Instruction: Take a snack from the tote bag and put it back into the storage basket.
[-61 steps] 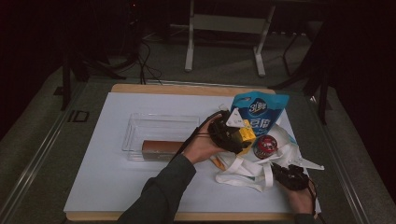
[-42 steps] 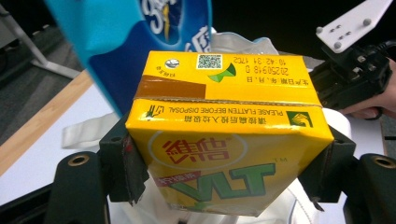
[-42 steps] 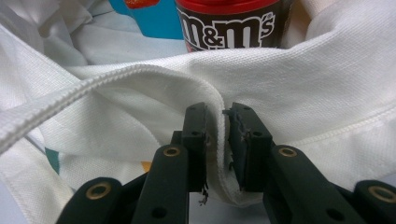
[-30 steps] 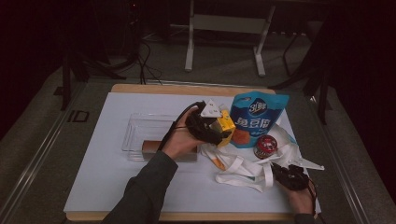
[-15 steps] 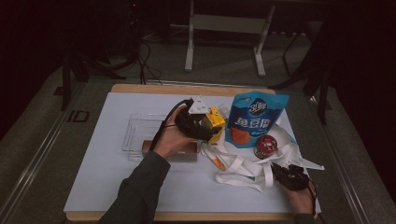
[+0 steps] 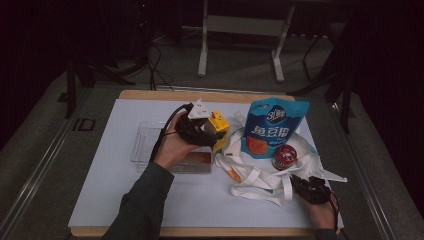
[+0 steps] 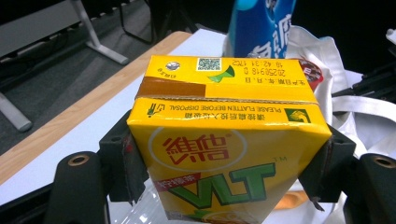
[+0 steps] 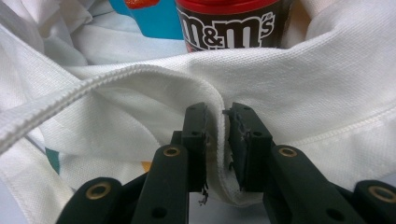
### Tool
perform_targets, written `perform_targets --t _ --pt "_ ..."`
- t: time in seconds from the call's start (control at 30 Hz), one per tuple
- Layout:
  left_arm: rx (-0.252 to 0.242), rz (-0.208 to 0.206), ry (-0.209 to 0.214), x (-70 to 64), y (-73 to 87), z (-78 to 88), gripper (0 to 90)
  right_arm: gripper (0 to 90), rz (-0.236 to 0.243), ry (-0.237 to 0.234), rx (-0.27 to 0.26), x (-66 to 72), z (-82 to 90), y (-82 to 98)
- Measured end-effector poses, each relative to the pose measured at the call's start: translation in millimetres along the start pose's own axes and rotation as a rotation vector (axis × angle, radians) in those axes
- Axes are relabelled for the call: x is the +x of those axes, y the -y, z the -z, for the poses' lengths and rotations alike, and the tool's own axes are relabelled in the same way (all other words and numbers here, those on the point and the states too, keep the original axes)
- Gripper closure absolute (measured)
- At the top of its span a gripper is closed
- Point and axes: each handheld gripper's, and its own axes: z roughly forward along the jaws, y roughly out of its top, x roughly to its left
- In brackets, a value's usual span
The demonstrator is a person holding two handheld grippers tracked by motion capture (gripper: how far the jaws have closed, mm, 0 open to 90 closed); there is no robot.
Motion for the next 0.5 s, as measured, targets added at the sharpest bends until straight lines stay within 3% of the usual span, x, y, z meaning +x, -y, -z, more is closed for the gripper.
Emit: perform_targets --t 0.5 --pt "-0.009 0.056 -0.076 19.4 15.6 20.9 28.8 76.0 0.0 0.001 0.0 0.2 0.0 0.0"
